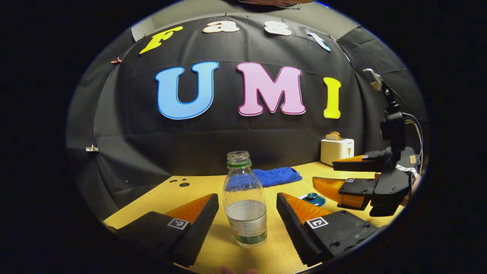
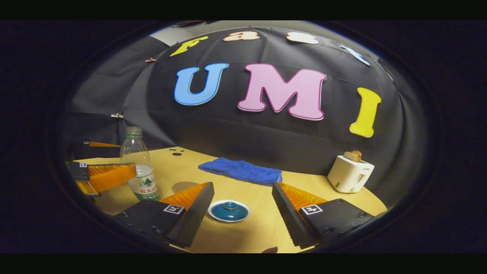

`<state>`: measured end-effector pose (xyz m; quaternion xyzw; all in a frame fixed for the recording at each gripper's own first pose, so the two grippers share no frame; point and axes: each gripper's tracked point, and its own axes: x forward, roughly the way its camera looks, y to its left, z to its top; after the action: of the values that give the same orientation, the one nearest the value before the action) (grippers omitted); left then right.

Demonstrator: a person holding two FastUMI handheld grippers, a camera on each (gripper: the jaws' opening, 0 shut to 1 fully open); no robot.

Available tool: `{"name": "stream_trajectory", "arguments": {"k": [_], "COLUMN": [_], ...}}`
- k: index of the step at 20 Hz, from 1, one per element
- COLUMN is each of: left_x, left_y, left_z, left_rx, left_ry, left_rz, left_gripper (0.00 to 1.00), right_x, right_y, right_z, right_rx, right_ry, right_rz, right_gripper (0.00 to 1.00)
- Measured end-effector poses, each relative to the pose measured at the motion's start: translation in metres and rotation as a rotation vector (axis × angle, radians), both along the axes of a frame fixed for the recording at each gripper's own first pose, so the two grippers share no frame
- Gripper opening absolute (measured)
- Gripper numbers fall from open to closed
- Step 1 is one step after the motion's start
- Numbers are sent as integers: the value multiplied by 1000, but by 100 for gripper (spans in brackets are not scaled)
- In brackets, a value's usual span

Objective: Open the teacup lid with one hand, grasp the water bottle and pour water into the teacup with the other hand; after pouring, place the water bottle on the coaster and then close the teacup lid.

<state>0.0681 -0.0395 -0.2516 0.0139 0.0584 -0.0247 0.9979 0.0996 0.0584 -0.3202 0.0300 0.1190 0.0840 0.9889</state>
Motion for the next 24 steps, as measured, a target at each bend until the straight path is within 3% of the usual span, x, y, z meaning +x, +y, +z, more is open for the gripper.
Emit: {"name": "stream_trajectory", "arguments": {"k": [4, 5, 7, 8, 10, 11, 14, 15, 18, 20, 21, 24], "left_x": [7, 8, 11, 12, 16, 18, 23, 23, 26, 26, 27, 27], "left_y": [-2, -2, -3, -2, -1, -1, -1, -1, -1, -2, -2, -1], "left_z": [-15, -18, -25, -27, -29, -30, -32, -35, -39, -40, -42, -45], "left_rx": [-7, -9, -20, -26, -30, -30, -28, -32, -36, -30, -29, -27], "left_ry": [9, 9, 16, 21, 20, 17, 24, 26, 33, 36, 38, 47], "left_rz": [1, 3, 5, 7, 9, 10, 10, 11, 15, 16, 16, 14], "left_gripper": [96, 96, 100, 96, 96, 96, 96, 96, 96, 96, 96, 96], "right_x": [7, 8, 12, 15, 16, 14, 9, 11, 14, 13, 12, 13], "right_y": [18, 18, 19, 17, 20, 20, 19, 21, 20, 22, 22, 20], "right_z": [-36, -40, -47, -50, -57, -59, -52, -56, -54, -54, -54, -44], "right_rx": [43, 41, 34, 33, 55, 61, 77, 80, 88, 92, 92, 100], "right_ry": [94, 105, 112, 123, 148, 149, 148, 150, 149, 146, 146, 112], "right_rz": [45, 46, 47, 38, 45, 48, 62, 62, 64, 69, 73, 71], "right_gripper": [83, 75, 75, 74, 60, 46, 40, 28, 36, 22, 22, 31]}}
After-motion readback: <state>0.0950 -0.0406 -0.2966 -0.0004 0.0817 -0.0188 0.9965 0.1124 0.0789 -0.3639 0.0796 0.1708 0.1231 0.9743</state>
